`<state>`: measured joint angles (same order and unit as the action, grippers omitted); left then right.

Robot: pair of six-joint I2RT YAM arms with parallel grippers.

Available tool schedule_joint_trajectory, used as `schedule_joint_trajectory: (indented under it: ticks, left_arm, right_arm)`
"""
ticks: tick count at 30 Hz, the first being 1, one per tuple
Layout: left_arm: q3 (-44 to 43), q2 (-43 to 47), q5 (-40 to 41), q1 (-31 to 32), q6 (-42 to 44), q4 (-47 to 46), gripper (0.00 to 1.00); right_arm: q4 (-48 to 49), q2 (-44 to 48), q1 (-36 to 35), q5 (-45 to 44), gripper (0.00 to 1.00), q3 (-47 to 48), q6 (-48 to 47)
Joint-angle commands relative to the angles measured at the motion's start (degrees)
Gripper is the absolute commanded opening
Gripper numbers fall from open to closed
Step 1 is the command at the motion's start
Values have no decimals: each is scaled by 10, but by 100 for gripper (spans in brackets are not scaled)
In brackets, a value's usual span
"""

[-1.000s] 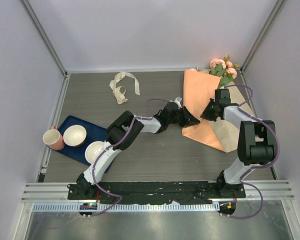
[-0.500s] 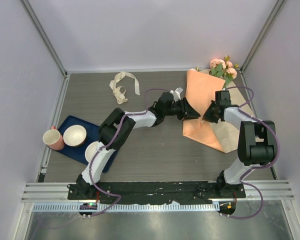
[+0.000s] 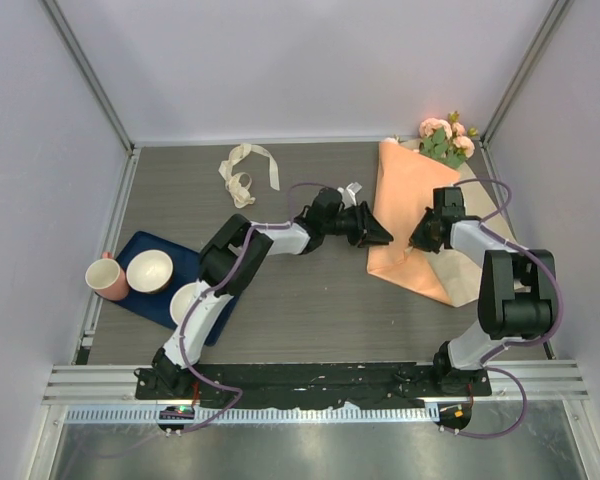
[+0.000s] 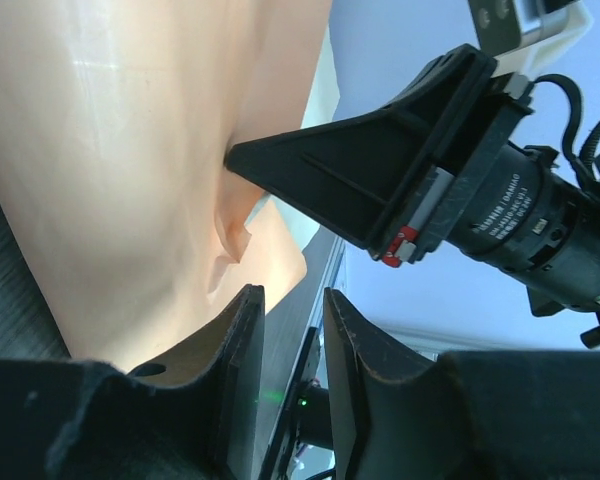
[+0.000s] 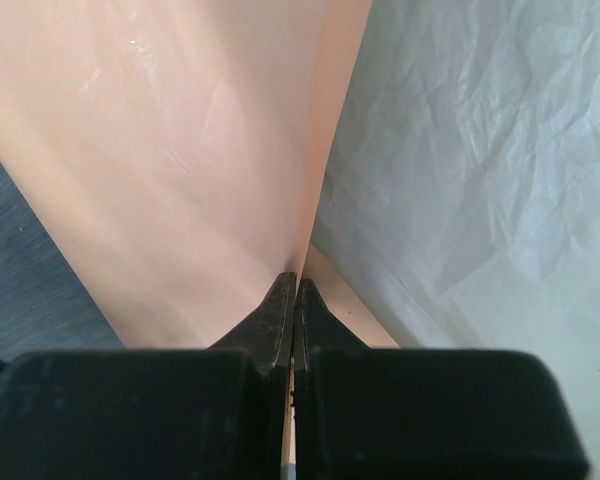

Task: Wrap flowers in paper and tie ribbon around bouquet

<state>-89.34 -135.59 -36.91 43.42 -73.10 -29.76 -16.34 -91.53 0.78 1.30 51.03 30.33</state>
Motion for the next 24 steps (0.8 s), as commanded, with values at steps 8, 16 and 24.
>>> schedule_joint_trajectory:
  ticks: [8, 16, 24]
  left_arm:
    - [3, -26, -43, 3, -20, -42, 32]
    - [19, -27, -48, 4, -25, -54, 39]
    - [28, -36, -38, 21, -18, -40, 34]
  right_arm:
    - [-11, 44, 7, -6, 1, -22, -4]
    - [-15, 56, 10, -11, 1, -45, -11]
    - [-14, 50, 13, -11, 1, -42, -11]
